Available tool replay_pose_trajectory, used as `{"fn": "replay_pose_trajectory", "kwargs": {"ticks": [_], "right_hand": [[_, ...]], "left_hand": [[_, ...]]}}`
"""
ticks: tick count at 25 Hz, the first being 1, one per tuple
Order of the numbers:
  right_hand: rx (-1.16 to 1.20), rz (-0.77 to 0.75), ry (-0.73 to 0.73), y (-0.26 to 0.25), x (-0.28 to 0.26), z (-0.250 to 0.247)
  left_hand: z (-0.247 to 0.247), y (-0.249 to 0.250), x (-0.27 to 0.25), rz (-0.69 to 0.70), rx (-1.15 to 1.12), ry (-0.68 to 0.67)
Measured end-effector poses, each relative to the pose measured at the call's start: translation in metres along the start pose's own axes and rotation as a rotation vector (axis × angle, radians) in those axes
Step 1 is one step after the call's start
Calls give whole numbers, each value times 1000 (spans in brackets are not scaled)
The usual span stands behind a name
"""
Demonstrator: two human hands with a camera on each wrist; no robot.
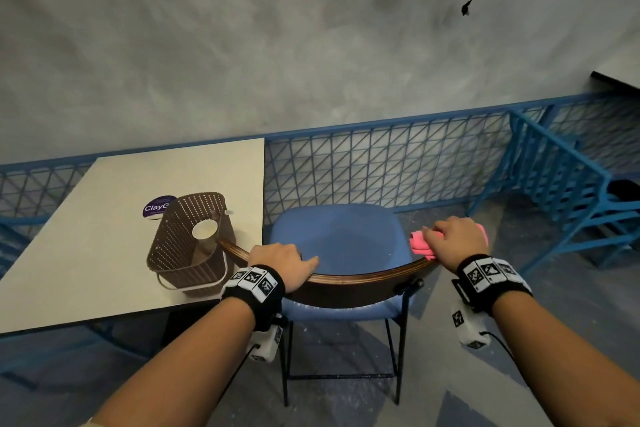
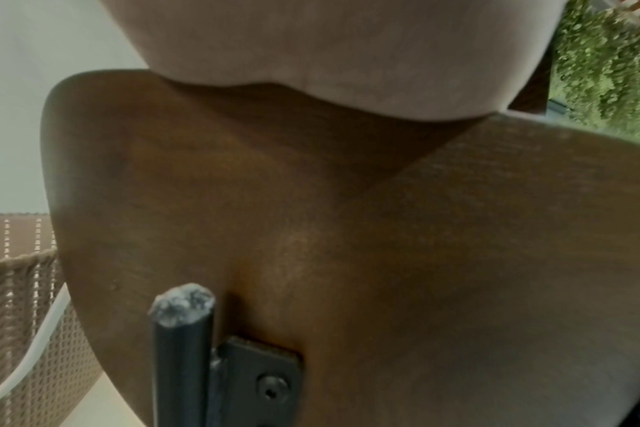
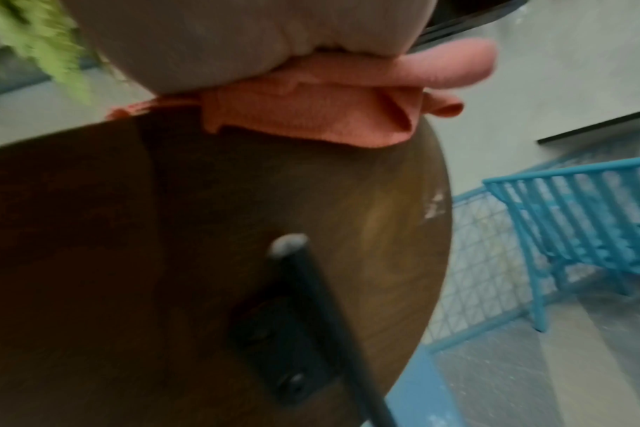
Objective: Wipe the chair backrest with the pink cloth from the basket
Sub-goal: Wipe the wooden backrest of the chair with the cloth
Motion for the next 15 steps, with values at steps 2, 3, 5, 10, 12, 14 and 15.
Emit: {"fn": "replay_pose_trajectory", "kwargs": {"ticks": [2, 3, 5, 10, 12, 14, 15], "right_hand": [[-139, -85, -84, -27, -17, 4], [-117, -67, -94, -40, -26, 5], [-98, -45, -43, -69, -44, 3], [4, -253, 86, -147, -80, -2], [22, -326, 78, -140, -80, 1], [53, -328, 60, -107, -73, 6], [64, -299, 69, -83, -67, 7]], "left_hand": [[0, 0, 0, -5, 7, 0], [0, 0, 0, -6, 11, 0], [0, 1, 1, -7, 16, -2], [0, -1, 0, -18, 18, 0], [0, -1, -1, -22, 17, -5], [0, -3, -3, -26, 11, -7], [0, -3, -3, -26, 5, -6]]}}
Point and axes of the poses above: each hand's wrist, its own x-axis towards the middle knuckle, its own z-axis out of the palm, y = z × x, the point moved 7 cm from there along x, towards the middle knuckle, and after that the axes turned 3 degrees about -y, right-handed, at the moved point
